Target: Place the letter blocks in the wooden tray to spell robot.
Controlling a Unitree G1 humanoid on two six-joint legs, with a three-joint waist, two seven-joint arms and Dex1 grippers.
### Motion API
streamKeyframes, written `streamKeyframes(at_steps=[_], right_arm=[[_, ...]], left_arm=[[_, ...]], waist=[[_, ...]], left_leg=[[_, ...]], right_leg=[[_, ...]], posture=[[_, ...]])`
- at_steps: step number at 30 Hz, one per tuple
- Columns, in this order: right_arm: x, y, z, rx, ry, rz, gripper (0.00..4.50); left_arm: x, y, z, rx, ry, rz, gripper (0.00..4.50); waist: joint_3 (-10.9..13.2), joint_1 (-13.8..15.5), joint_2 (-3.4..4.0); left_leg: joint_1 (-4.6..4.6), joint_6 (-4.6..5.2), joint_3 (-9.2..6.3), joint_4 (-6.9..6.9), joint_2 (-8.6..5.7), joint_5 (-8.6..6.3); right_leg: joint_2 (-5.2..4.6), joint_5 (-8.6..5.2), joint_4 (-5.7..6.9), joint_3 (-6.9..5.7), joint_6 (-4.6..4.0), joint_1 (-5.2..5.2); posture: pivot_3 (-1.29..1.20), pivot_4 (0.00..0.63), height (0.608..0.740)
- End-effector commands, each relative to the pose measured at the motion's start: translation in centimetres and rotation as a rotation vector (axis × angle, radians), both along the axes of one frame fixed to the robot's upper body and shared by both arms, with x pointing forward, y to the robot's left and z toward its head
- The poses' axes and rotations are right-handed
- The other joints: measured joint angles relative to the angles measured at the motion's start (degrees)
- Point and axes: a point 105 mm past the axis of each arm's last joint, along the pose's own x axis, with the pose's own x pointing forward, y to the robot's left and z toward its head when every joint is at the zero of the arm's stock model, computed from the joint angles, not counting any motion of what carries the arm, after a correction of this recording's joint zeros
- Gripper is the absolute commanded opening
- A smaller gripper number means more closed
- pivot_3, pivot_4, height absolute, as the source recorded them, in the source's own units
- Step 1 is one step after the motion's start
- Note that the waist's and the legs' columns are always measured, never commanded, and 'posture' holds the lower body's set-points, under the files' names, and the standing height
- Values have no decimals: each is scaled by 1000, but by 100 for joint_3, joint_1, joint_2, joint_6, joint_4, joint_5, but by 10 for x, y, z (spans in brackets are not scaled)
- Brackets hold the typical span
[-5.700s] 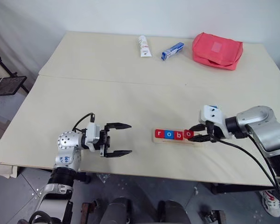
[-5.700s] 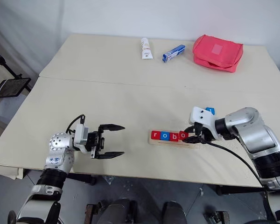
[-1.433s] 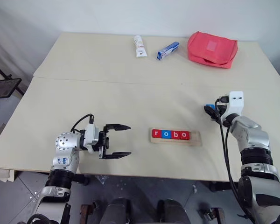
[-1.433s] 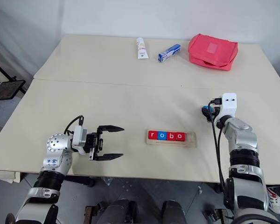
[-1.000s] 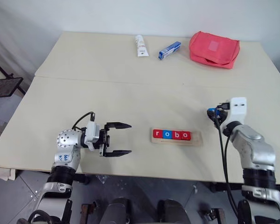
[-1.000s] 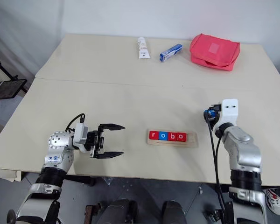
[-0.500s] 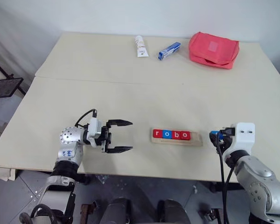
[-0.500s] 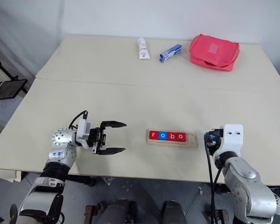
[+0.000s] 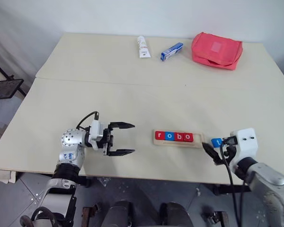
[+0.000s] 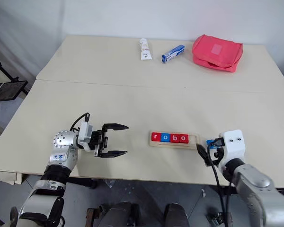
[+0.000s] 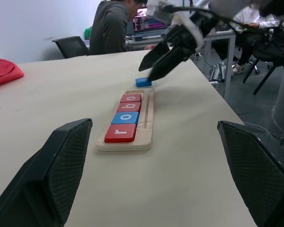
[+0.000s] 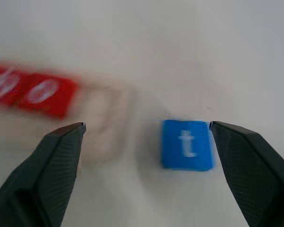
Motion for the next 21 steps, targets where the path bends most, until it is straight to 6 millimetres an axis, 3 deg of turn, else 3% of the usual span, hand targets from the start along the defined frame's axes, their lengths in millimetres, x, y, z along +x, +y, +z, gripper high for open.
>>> streamKeyframes(at_steps=[1, 9, 21], right_arm=[[-6, 1, 13, -83, 3, 181, 4451], [4, -34, 21, -356, 138, 499, 4451], [43, -48, 4, -500, 237, 782, 4451]], left_arm=[[-5, -1, 4, -3, -30, -33, 4500], [-6, -3, 3, -14, -36, -23, 4500], [-15, -5, 0, -26, -38, -13, 4500]], waist=[[0, 5, 0], [2, 12, -4], [3, 0, -4]], left_leg=[[0, 0, 2, 0, 0, 0], [0, 3, 4, 5, 2, -1], [-4, 3, 3, 8, 6, -1]], right_leg=[[-1, 0, -2, 1, 0, 0], [-2, 0, -16, -8, 0, 12], [-5, 0, -23, -19, 1, 12]], posture=[[0, 150, 740], [0, 150, 740], [0, 150, 740]])
